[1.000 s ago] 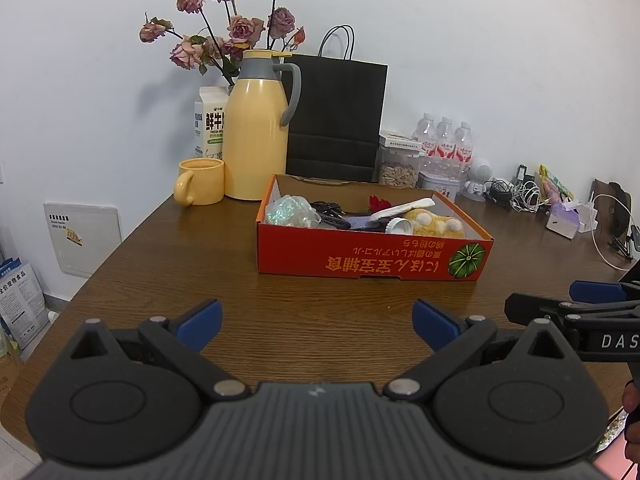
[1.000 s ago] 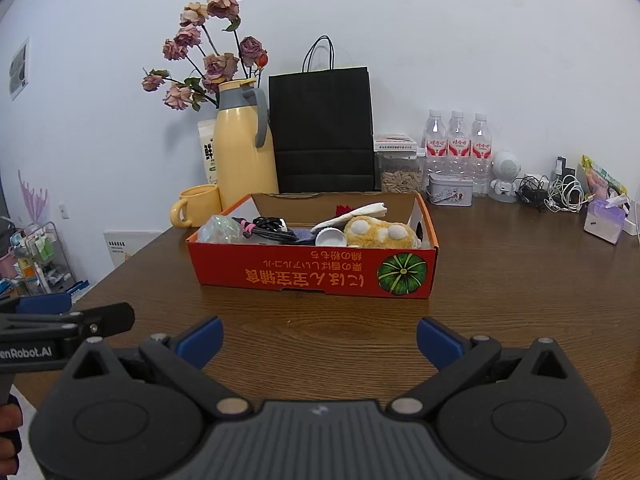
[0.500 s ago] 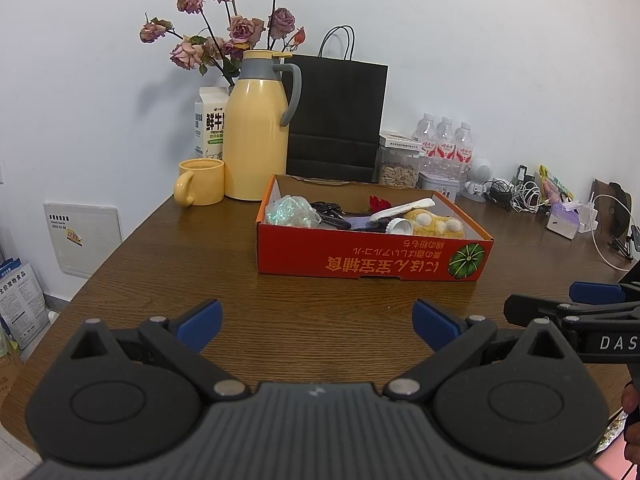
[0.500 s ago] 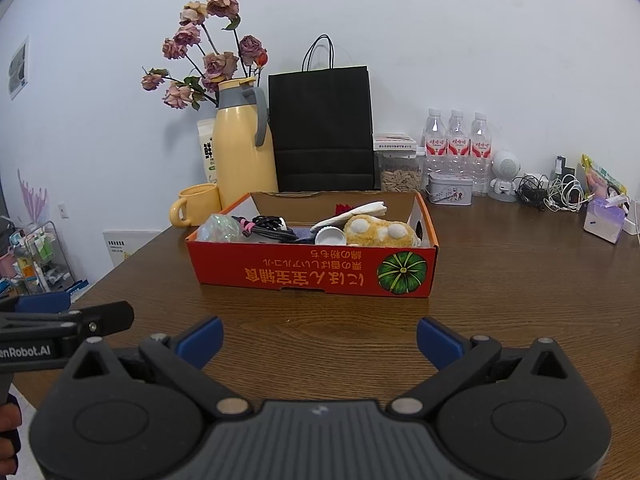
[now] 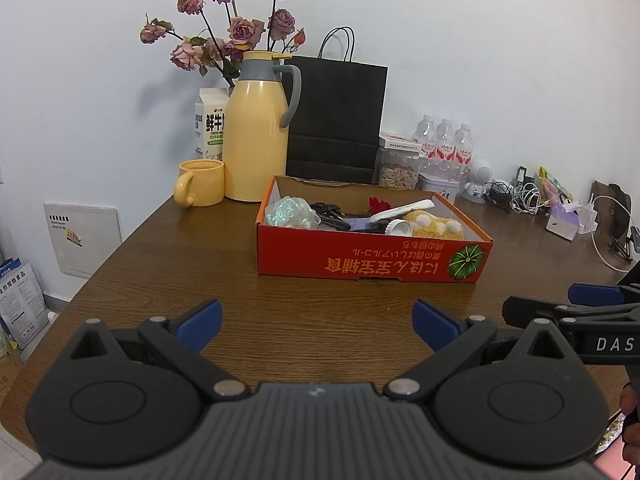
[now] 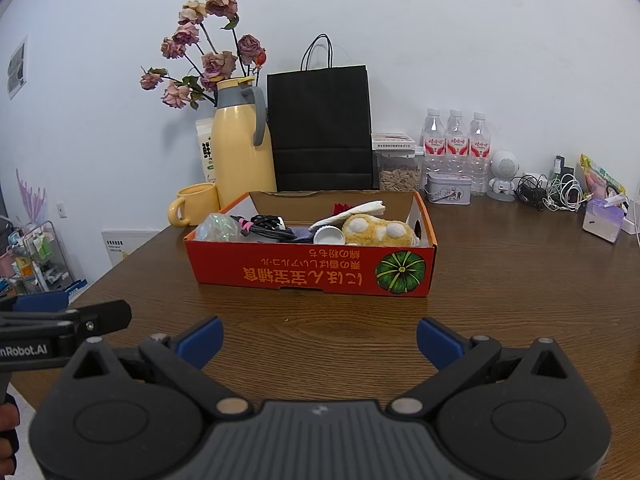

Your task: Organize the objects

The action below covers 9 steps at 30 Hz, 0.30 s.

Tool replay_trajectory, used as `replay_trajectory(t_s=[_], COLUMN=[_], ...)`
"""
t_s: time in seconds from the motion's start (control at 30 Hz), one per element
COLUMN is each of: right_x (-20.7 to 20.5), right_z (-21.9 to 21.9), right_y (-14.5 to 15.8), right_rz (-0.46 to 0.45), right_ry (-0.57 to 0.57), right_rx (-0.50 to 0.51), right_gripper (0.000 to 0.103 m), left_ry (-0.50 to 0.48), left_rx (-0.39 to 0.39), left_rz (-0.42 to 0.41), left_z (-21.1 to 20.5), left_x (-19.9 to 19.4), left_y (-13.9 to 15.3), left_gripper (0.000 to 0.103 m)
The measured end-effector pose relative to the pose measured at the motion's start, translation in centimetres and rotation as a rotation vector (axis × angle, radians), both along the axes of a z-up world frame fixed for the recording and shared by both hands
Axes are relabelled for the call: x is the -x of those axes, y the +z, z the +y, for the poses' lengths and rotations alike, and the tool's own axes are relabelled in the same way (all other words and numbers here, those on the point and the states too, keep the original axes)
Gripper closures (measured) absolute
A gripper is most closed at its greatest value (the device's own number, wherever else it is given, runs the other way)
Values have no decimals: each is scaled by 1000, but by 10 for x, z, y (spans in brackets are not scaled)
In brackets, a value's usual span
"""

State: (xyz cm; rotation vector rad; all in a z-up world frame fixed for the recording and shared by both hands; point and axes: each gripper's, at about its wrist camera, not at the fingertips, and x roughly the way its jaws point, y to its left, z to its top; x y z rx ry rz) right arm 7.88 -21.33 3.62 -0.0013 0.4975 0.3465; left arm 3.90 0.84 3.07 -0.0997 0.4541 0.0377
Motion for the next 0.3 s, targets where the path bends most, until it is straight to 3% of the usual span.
replay_trajectory(t_s=[0.3], right_x=[0], right_z=[0], right_y=[0], right_rz=[0], right_ry=[0], right_rx=[1], right_gripper=[0], left_ry=[6], left_rx=[-12], left_rz=[-13], left_z=[-2], left_x=[2], left_y=[2], left_gripper=[0])
